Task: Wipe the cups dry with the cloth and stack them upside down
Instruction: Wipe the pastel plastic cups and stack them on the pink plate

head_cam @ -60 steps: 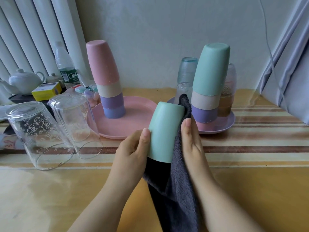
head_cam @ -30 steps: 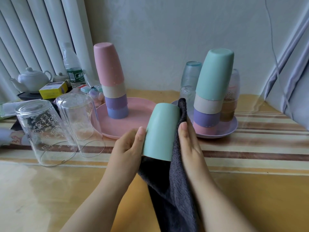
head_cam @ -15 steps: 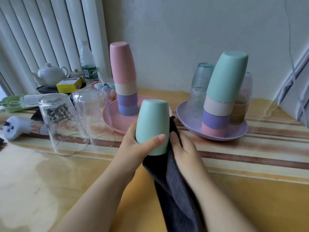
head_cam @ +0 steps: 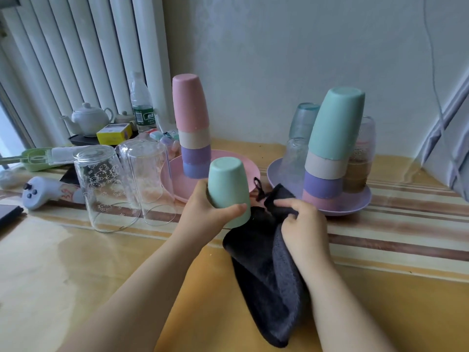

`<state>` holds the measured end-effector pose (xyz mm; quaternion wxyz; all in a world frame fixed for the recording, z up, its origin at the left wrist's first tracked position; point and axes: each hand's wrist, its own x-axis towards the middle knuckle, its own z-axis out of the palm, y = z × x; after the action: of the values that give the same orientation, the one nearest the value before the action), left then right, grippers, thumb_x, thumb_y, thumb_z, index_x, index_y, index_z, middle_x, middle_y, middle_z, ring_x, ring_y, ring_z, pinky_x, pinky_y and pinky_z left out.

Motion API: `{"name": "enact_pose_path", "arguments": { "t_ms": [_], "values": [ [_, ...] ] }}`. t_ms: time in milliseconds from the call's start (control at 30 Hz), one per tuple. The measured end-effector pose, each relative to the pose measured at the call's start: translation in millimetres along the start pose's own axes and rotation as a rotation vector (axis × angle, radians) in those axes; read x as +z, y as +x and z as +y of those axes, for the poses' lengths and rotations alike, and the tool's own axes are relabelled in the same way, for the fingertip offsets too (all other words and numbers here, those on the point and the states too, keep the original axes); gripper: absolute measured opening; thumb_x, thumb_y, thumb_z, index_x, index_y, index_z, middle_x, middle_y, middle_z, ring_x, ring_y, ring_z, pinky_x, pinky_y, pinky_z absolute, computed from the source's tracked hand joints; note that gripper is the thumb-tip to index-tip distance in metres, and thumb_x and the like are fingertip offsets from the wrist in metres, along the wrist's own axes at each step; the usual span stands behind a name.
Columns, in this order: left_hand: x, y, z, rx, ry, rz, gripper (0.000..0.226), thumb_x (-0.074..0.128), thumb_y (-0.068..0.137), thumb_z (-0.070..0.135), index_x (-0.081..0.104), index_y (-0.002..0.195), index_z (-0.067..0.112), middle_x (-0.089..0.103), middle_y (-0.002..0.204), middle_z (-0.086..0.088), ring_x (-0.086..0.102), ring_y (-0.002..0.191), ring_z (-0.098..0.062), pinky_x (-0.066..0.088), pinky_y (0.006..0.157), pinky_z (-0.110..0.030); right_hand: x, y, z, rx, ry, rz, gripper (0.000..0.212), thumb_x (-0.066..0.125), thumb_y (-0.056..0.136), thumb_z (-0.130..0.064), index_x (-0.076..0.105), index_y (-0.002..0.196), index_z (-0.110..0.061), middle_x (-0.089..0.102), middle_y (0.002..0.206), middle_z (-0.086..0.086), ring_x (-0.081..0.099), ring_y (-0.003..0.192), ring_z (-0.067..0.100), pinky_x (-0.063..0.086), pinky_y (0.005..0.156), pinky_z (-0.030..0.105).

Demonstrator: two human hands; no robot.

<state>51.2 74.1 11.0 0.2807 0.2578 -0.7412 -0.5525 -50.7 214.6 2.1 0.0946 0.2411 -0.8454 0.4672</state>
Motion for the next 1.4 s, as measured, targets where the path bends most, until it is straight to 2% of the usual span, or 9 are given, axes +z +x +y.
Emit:
{"name": "enact_pose_path", "arguments": {
  "t_ms": [133, 400, 567, 667, 833, 1067, 1267, 1333, 1400],
  "values": [
    [5.1, 12.9, 13.5, -0.005, -0.008, -0.031, 0.059, 0.085, 0.070, 0.020, 0.051, 0.118, 0.018, 0.062, 0.106, -0.001, 0.064, 0.096, -0.017, 0.058, 0.073, -0.036, -1.3, -0.2, 2.6, 0.090, -0.118, -0.112, 0.042, 0.042, 0.078, 0.007, 0.072, 0.097, -0.015, 0.069, 0.105, 0.007, 0.057, 0.102, 0.025, 0.038, 0.079, 0.025],
    [4.7, 66.2, 29.1, 0.033, 0.063, 0.084, 0.060, 0.087, 0.069, 0.021, 0.053, 0.117, 0.013, 0.064, 0.101, 0.002, 0.061, 0.096, -0.019, 0.050, 0.081, -0.032, 2.2, -0.1, 2.4, 0.109, -0.118, -0.124, 0.030, 0.048, 0.083, -0.005, 0.071, 0.098, -0.016, 0.069, 0.104, 0.003, 0.059, 0.100, 0.022, 0.045, 0.082, 0.027],
    [18.5, 112.6, 15.6, -0.050, 0.203, 0.117, 0.067, 0.087, 0.067, 0.020, 0.046, 0.119, 0.011, 0.059, 0.107, -0.002, 0.059, 0.106, -0.026, 0.051, 0.087, -0.040, 7.6, 0.6, 4.9, 0.075, -0.155, -0.115, 0.030, 0.048, 0.081, -0.005, 0.070, 0.097, -0.019, 0.068, 0.103, 0.001, 0.059, 0.099, 0.020, 0.042, 0.082, 0.027],
    [30.4, 128.3, 10.7, -0.071, 0.306, 0.106, 0.070, 0.087, 0.069, 0.020, 0.041, 0.121, 0.008, 0.055, 0.114, -0.006, 0.055, 0.110, -0.029, 0.046, 0.084, -0.036, 9.3, 0.0, 7.6, 0.049, -0.165, -0.099, 0.031, 0.050, 0.079, -0.004, 0.070, 0.096, -0.019, 0.067, 0.101, -0.001, 0.058, 0.100, 0.018, 0.039, 0.083, 0.024],
    [46.1, 142.0, 7.1, -0.083, 0.394, 0.088, 0.080, 0.087, 0.069, 0.023, 0.040, 0.133, 0.007, 0.041, 0.130, -0.012, 0.048, 0.115, -0.029, 0.040, 0.097, -0.035, 14.0, 0.1, 11.2, 0.038, -0.161, -0.074, 0.030, 0.052, 0.077, -0.002, 0.071, 0.093, -0.020, 0.067, 0.098, -0.002, 0.059, 0.098, 0.018, 0.040, 0.083, 0.026],
    [44.7, 139.0, -1.3, -0.128, 0.375, 0.132, 0.076, 0.083, 0.073, 0.025, 0.041, 0.132, 0.003, 0.047, 0.130, -0.015, 0.051, 0.117, -0.031, 0.040, 0.088, -0.033, 14.4, -0.2, 12.6, 0.019, -0.144, -0.092, 0.031, 0.051, 0.079, -0.003, 0.070, 0.095, -0.021, 0.066, 0.099, -0.004, 0.058, 0.098, 0.016, 0.040, 0.082, 0.024],
    [31.3, 113.7, -1.9, -0.053, 0.213, 0.442, 0.040, 0.065, 0.086, 0.015, 0.044, 0.117, 0.001, 0.045, 0.122, -0.017, 0.048, 0.107, -0.032, 0.034, 0.081, -0.030, 11.8, -1.9, 5.9, -0.014, -0.089, -0.061, 0.031, 0.053, 0.078, 0.002, 0.072, 0.093, -0.018, 0.070, 0.099, -0.001, 0.060, 0.097, 0.019, 0.030, 0.073, 0.012],
    [23.2, 114.2, 4.6, -0.048, 0.160, 0.546, 0.041, 0.062, 0.085, 0.012, 0.042, 0.118, -0.001, 0.041, 0.125, -0.019, 0.045, 0.112, -0.034, 0.036, 0.090, -0.034, 13.1, -2.8, 2.6, -0.034, -0.063, -0.069, 0.032, 0.053, 0.078, 0.003, 0.073, 0.093, -0.017, 0.070, 0.099, 0.000, 0.060, 0.096, 0.020, 0.029, 0.071, 0.012],
    [16.2, 119.3, 15.4, -0.048, 0.138, 0.619, 0.057, 0.065, 0.085, 0.016, 0.036, 0.131, -0.004, 0.035, 0.135, -0.021, 0.036, 0.126, -0.034, 0.027, 0.104, -0.033, 15.2, -3.8, 1.5, -0.056, -0.049, -0.095, 0.033, 0.053, 0.078, 0.004, 0.073, 0.094, -0.017, 0.069, 0.099, 0.000, 0.060, 0.095, 0.020, 0.030, 0.071, 0.011]
  ]
}}
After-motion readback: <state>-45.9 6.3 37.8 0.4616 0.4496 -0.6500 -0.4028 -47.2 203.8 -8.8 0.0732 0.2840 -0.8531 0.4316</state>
